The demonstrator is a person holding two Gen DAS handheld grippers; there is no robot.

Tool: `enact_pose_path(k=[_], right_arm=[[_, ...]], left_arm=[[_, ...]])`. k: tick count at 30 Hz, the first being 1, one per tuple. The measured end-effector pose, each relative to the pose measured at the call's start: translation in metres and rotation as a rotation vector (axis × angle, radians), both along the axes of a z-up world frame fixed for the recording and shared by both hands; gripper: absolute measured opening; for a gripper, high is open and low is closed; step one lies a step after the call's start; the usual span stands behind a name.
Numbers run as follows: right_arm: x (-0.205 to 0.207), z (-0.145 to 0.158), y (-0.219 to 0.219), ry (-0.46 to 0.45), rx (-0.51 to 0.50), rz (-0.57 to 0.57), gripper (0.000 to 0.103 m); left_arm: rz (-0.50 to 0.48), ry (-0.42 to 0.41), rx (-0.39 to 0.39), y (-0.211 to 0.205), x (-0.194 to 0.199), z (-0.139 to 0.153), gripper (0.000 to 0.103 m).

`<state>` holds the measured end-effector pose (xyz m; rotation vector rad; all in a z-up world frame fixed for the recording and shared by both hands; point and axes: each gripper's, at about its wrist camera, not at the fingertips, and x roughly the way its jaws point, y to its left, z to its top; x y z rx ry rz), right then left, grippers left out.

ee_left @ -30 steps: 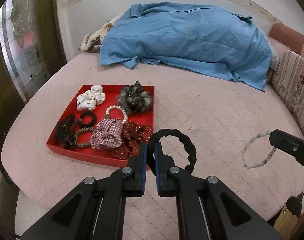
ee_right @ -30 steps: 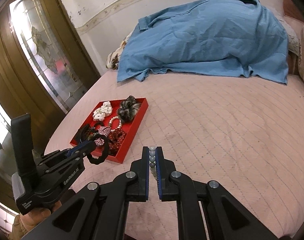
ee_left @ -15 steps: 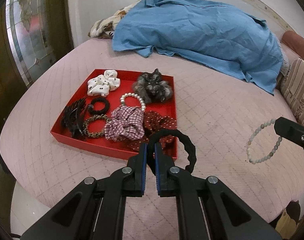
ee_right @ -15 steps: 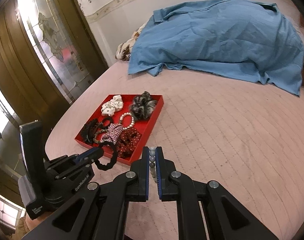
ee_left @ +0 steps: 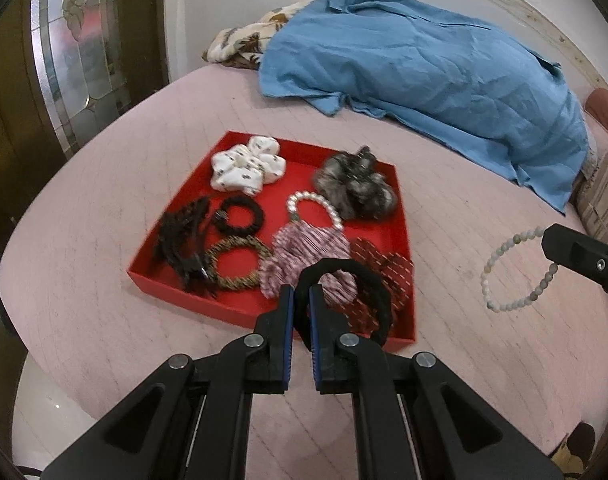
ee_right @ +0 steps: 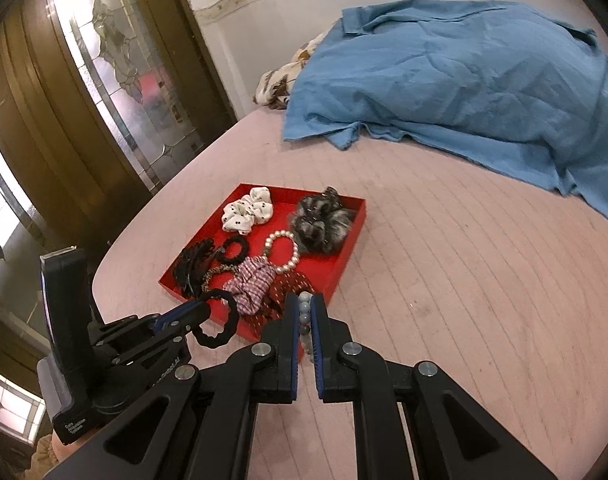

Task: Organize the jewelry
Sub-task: 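Carry the bead bracelet and black hair tie over the red tray with both tools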

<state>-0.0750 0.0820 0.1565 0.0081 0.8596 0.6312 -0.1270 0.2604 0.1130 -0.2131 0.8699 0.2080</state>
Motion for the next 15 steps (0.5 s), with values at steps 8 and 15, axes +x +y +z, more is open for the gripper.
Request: enact_pose_path(k=[8,15], right_arm=[[0.024,-0.002,0.04,-0.009,-0.034,0.047,0.007],[0.043,-0.005,0.073,-0.022,-0.057,0.077,0.007]], left_arm=[[0.023,-0.004,0.004,0.033,0.025,0.003,0.007],[0.038,0.01,0.007,0.055,0.05,-0.005,0.007]])
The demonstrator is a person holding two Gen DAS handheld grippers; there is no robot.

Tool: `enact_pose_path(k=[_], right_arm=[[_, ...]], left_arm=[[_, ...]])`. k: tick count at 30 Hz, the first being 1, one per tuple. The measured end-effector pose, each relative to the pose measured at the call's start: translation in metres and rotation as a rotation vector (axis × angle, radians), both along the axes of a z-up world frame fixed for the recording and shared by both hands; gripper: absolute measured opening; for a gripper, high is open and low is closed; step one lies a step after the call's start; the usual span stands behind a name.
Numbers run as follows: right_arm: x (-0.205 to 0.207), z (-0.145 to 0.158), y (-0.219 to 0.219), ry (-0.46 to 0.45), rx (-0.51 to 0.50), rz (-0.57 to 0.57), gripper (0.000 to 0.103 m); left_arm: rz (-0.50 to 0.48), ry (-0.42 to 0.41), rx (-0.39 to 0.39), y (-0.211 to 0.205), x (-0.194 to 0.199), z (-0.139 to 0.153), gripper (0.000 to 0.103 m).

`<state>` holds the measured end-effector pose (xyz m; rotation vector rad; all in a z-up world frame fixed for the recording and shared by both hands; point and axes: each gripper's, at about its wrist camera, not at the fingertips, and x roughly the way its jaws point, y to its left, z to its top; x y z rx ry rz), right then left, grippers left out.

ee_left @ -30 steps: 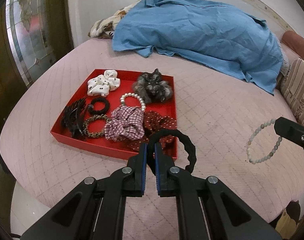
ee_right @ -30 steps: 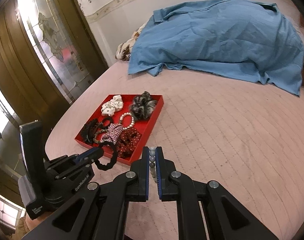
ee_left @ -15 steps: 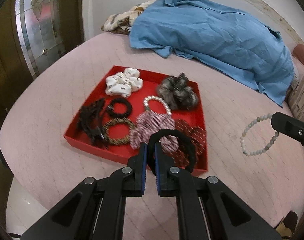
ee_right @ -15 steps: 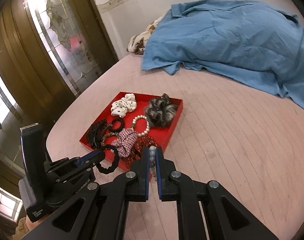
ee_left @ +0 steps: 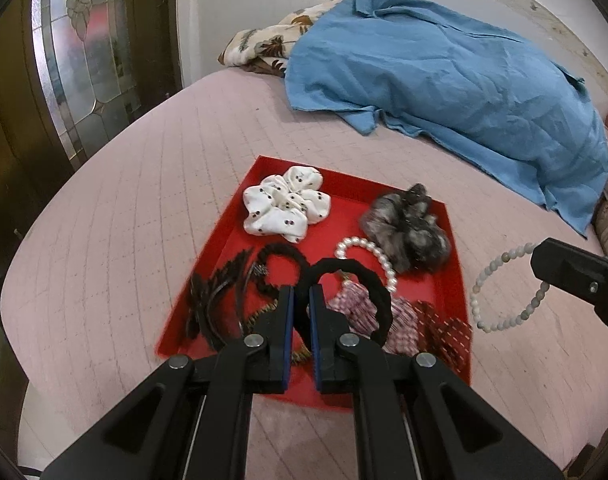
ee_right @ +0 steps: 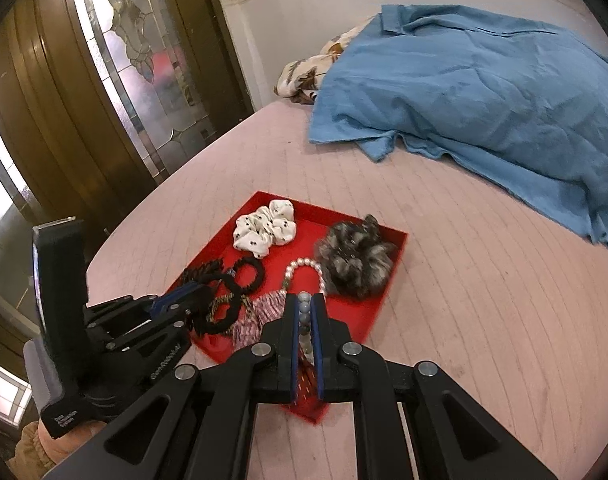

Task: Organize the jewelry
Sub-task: 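Carry the bead bracelet and black hair tie over the red tray with both tools, then open both tools to drop the bracelet and hair tie into the tray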

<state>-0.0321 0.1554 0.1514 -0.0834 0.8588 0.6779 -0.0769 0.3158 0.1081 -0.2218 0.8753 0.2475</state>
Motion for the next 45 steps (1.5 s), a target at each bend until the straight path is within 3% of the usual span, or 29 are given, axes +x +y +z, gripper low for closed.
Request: enact_pose_path(k=[8,21,40,42,45], right_arm=[[0.034,-0.002,0.033,-0.017,-0.017,0.017,0.007],[0.1,-0.034,0.066,0.105,0.011,-0.016,0.007],[0.122,-0.081,0.066,0.189,-0.03,-0.052,0.008],[0.124,-0.083,0.065,0.194,-0.031,-0.057,0.008],[0.125,-0.083,0.063,0.193,-0.022,-0.065,0.008]], left_arm=[[0.015,0.041,-0.008,0.019,0.022,-0.019,0.007],[0.026,0.067,-0.005,0.03,0.044,-0.034,0.007],[0.033,0.067,-0.027,0.035,0.052,-0.042,0.008],[0.026,0.062,-0.032,0.034,0.052,-0.041,0.015],[0.03,0.043,-0.032,0.033,0.049,-0.038,0.04]])
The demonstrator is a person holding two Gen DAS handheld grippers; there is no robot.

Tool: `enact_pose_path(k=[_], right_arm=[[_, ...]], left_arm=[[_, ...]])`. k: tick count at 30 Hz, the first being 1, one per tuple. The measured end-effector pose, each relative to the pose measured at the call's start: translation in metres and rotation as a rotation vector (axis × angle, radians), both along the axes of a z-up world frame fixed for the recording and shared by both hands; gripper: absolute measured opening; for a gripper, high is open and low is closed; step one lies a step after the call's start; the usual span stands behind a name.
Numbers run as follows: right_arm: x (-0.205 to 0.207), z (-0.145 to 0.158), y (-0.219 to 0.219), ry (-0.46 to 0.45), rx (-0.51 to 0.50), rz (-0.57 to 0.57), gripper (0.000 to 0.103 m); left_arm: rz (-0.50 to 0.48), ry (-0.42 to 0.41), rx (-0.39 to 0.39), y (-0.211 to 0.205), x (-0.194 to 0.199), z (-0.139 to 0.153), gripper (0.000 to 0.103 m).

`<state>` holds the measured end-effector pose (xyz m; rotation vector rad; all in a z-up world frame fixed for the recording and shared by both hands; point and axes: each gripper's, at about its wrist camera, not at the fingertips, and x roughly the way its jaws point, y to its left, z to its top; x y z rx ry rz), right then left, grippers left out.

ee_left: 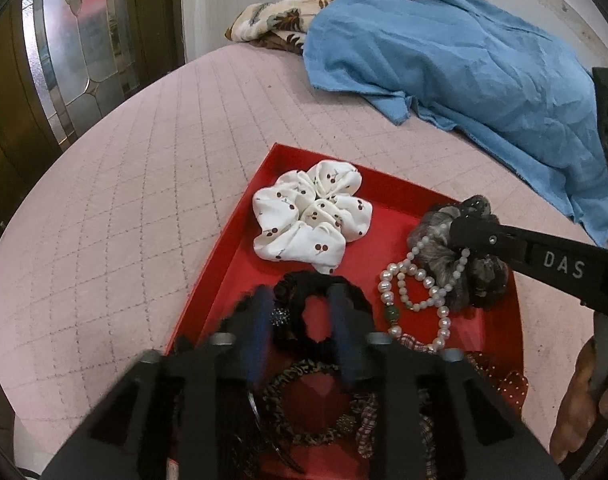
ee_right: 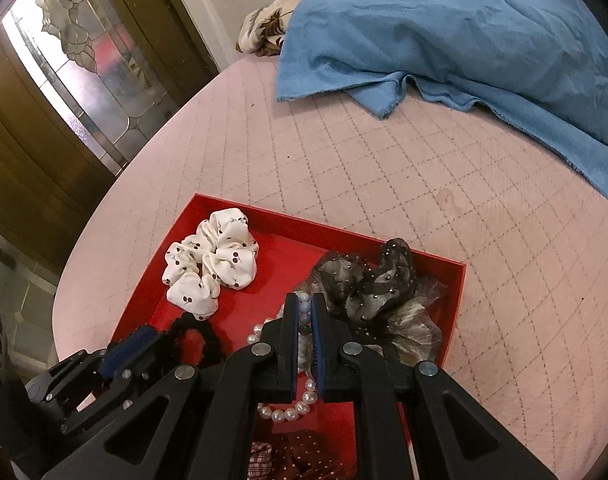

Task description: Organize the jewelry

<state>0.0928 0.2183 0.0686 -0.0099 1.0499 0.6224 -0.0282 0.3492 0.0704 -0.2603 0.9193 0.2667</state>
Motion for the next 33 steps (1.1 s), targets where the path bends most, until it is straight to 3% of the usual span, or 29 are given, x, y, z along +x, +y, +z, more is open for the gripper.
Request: enact_pose_path(k=[1,3,5,11,15,18,22,25,28,33], right_arm=[[0.0,0.001,-0.001,0.0,0.003,-0.003,0.009],[-0.002,0.005,-0.003,-0.012,0.01,-0.009,0.024],[-0.006,0.01,-0.006,-0.03,0.016,-0.011,0.033],[-0.023,0.031,-0.023,-0.064,0.031,-0.02,0.036],[-0.047,0.041,-0.042,-0.075,0.045,-0.021,0.039],[-0.069,0.045,-0.055,-0.084,0.043,-0.029,0.049],[-0.103,0.047,-0.075,-0.103,0.037,-0.035,0.049],[-0.129,0.047,-0.089,-0.129,0.018,-0.046,0.051],[-0.154,0.046,-0.104,-0.16,0.005,-0.064,0.054],[-0.185,0.043,-0.125,-0.17,0.019,-0.106,0.056]], left_arm=[[0.002,-0.01,0.001,-0.001,-0.002,0.003,0.042],[-0.001,-0.027,-0.004,-0.003,-0.007,0.008,0.042],[0.002,-0.036,-0.003,-0.004,-0.01,0.014,0.043],[0.025,-0.077,0.05,-0.01,-0.033,0.036,0.048],[0.07,-0.149,0.124,-0.018,-0.064,0.057,0.07],[0.095,-0.199,0.171,-0.024,-0.086,0.071,0.075],[0.157,-0.277,0.245,-0.033,-0.116,0.087,0.093],[0.188,-0.322,0.291,-0.04,-0.141,0.1,0.096],[0.202,-0.347,0.308,-0.045,-0.158,0.109,0.101],[0.203,-0.385,0.318,-0.057,-0.183,0.123,0.102]])
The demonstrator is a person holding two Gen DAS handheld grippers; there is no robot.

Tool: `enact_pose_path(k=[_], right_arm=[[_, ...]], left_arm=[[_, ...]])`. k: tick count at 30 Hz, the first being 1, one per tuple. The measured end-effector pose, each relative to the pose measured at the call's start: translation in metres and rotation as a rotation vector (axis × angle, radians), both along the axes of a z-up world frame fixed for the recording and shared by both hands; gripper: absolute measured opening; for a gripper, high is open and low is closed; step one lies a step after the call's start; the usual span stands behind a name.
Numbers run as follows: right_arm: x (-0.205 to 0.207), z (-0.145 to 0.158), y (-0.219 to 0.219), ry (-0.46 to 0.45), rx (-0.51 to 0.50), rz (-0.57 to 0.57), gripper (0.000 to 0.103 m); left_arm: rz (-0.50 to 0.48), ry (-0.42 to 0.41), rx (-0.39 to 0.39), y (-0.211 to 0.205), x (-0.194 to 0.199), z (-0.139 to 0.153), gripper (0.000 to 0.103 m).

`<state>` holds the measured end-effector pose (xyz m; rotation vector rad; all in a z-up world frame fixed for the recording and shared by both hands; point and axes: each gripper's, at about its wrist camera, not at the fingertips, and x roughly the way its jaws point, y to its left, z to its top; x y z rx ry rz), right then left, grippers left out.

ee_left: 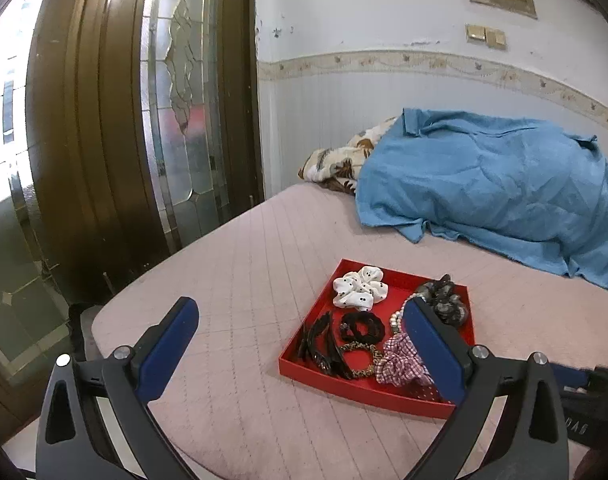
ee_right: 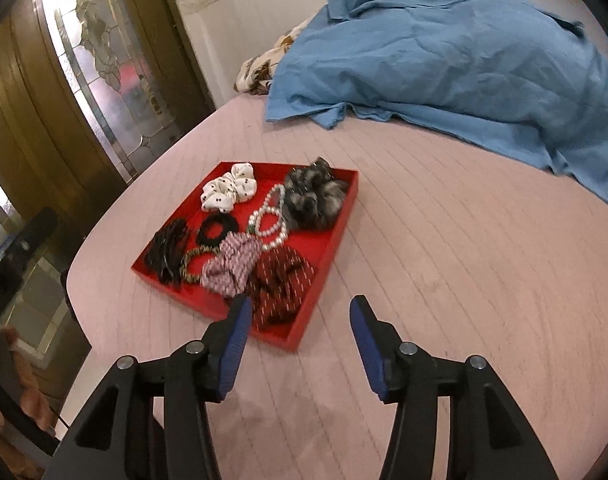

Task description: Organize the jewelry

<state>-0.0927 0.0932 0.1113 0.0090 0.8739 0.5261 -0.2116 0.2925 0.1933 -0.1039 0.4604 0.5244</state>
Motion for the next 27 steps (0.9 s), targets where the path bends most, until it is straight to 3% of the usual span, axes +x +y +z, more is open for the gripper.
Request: enact_pose_path(k=[4,6,12,18,27], right_arm=[[-0.021,-0.002,-0.012,-0.012,-0.006,-0.023,0.057],[-0.031,-0.002,-0.015,-0.036,-0.021,-0.026,0.062],[-0.059,0.001,-0.024,-0.102,-0.058,-0.048,0.067],[-0.077,0.005,-0.028,-0.163,-0.087,-0.069,0.076],[-0.081,0.005,-0.034,-0.171,-0.093,-0.099,0.078]], left_arm=[[-0.002,-0.021,0.015,-0.011,-0.014,0.005,0.103],[-0.007,-0.011,0.016,-0.017,-0.018,0.005,0.103],[-0.041,0.137,0.03,-0.039,-0.014,-0.017,0.103],[-0.088,0.186,0.011,-0.056,-0.022,-0.032,0.103],[-0.118,0.21,-0.01,-0.059,-0.026,-0.039,0.103]])
